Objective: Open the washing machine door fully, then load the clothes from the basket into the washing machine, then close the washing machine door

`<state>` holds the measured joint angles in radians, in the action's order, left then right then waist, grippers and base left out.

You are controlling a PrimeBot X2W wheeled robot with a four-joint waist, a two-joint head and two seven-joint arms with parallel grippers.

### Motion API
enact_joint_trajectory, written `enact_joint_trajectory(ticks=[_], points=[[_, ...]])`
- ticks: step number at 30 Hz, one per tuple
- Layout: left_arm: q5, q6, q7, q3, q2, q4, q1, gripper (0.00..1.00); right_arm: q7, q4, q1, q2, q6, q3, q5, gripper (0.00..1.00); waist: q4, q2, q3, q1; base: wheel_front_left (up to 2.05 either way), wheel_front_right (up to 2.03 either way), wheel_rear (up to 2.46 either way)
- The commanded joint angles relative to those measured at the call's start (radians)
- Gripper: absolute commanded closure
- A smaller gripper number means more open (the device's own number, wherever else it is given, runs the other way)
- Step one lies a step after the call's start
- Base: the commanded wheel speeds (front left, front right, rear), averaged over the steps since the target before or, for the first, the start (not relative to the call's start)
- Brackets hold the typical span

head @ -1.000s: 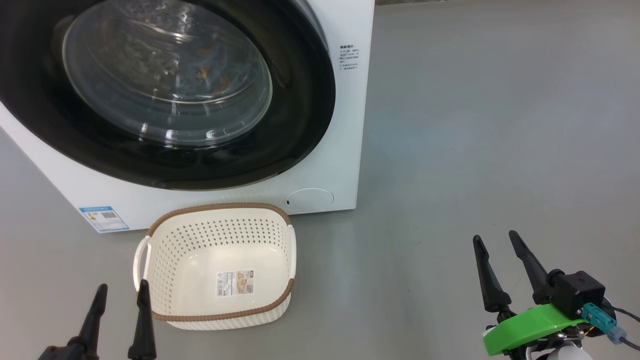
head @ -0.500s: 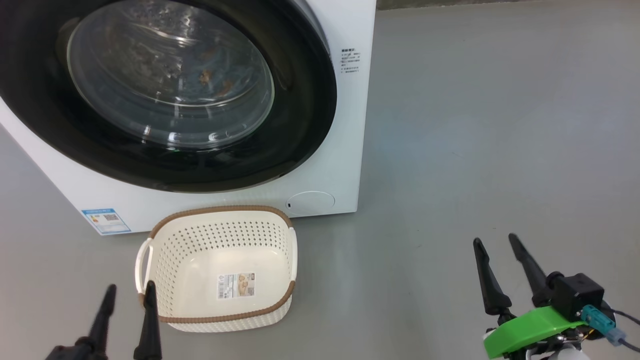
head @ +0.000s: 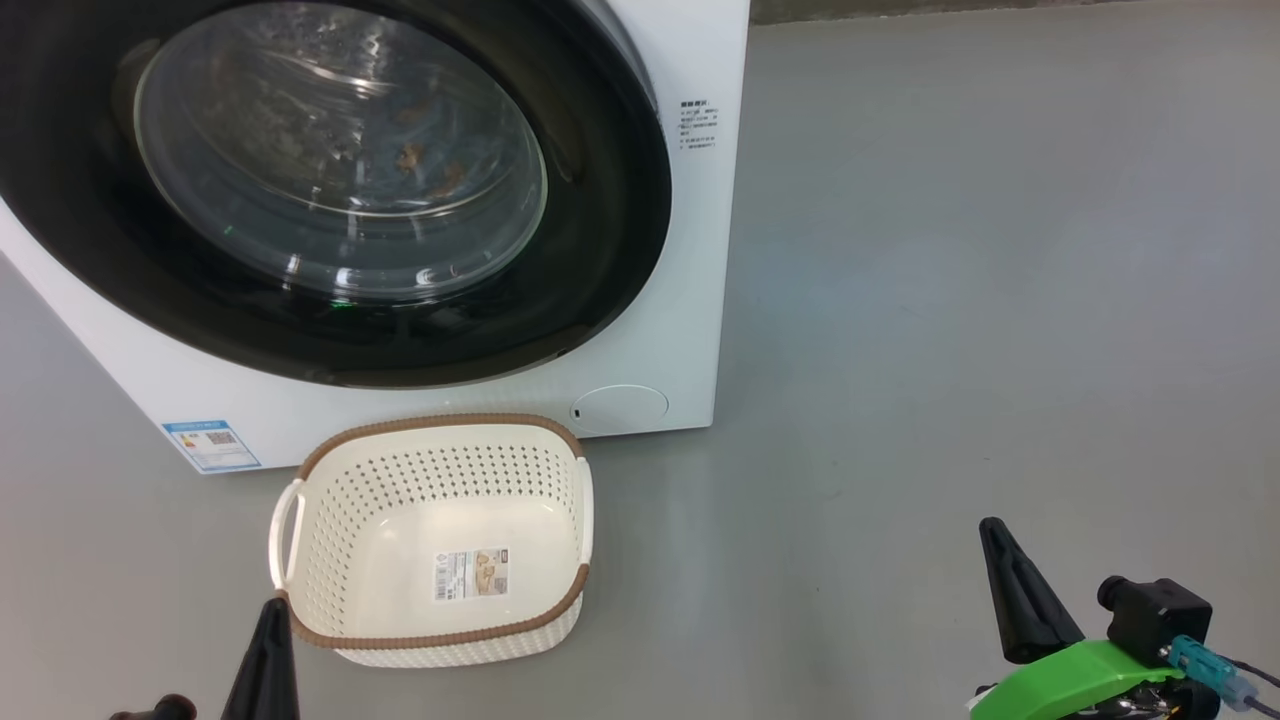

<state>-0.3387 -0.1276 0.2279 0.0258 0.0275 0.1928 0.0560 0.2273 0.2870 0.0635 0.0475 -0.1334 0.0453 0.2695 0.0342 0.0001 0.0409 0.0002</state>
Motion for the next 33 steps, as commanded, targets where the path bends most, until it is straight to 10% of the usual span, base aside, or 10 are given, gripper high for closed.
enact_joint_trajectory(ticks=[1,33], points=[[-0.034,0.0,-0.01,0.006,0.014,-0.018,-0.026,1.0,-0.008,-0.026,0.025,0.003,0.0,0.004,0.046,1.0,-0.001,-0.0001,0.0,-0.0001,0.0,0.0,0.0],[-0.392,-0.001,-0.096,0.019,0.024,0.002,-0.065,1.0,-0.102,-0.03,0.03,0.003,0.001,0.022,0.412,1.0,-0.01,-0.0001,-0.01,-0.0002,0.0,0.0,0.0]])
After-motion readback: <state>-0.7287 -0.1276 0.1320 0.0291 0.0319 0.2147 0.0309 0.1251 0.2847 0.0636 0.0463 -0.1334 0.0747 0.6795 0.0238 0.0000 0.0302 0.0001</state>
